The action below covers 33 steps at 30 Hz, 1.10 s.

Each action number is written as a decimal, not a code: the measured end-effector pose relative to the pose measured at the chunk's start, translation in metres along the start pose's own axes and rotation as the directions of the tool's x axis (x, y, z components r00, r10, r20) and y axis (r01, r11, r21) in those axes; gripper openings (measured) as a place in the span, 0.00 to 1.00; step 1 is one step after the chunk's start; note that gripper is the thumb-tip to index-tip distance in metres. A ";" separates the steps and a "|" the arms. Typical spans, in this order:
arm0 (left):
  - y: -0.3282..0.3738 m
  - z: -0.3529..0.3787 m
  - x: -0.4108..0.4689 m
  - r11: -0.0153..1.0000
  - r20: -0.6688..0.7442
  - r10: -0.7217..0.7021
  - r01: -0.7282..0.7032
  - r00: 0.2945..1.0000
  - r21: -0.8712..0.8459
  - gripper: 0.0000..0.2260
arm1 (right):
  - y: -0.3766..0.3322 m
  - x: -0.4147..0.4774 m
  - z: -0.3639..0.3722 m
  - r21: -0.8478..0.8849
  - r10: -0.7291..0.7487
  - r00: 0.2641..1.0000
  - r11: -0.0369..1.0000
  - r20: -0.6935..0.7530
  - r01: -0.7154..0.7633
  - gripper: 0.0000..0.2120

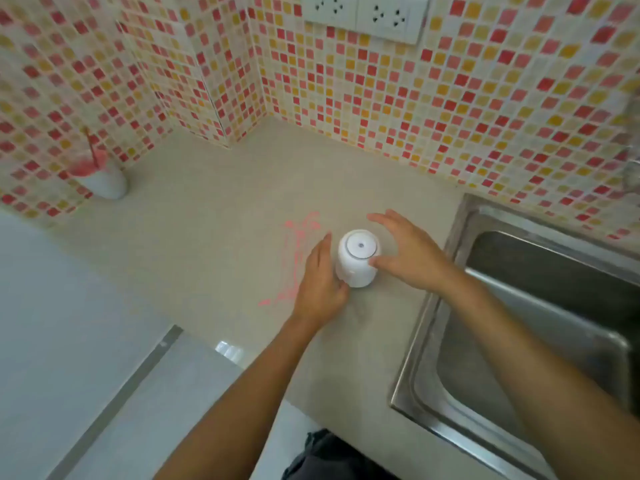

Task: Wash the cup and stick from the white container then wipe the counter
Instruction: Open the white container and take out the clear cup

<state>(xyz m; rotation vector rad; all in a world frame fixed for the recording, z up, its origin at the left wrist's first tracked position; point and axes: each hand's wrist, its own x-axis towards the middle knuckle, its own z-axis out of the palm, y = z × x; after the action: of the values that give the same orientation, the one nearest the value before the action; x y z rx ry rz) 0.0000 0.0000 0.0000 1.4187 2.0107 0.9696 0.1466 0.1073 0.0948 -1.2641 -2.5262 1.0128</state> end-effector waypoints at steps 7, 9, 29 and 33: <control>-0.013 0.049 -0.002 0.983 -0.123 -0.089 0.068 0.988 -0.170 0.39 | -0.008 0.007 0.033 0.050 0.076 0.992 0.995 0.098 -0.082 0.44; -0.009 0.056 0.000 0.962 -0.153 -0.146 0.104 0.977 -0.253 0.38 | -0.007 0.008 0.039 0.030 0.055 0.998 0.998 0.041 -0.056 0.43; -0.010 0.061 0.011 0.947 -0.143 -0.191 0.144 0.971 -0.287 0.49 | -0.017 0.023 0.026 -0.310 0.039 0.997 0.951 0.072 -0.015 0.39; -0.007 0.058 0.010 0.949 -0.148 -0.186 0.138 0.971 -0.285 0.49 | -0.018 0.025 0.022 -0.357 0.024 0.993 0.934 0.118 0.019 0.40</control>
<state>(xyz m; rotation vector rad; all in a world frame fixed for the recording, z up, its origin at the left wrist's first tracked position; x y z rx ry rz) 0.0350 0.0234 -0.0416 1.0354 1.9849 1.2767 0.1101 0.1073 0.0847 -1.3254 -2.9015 0.6637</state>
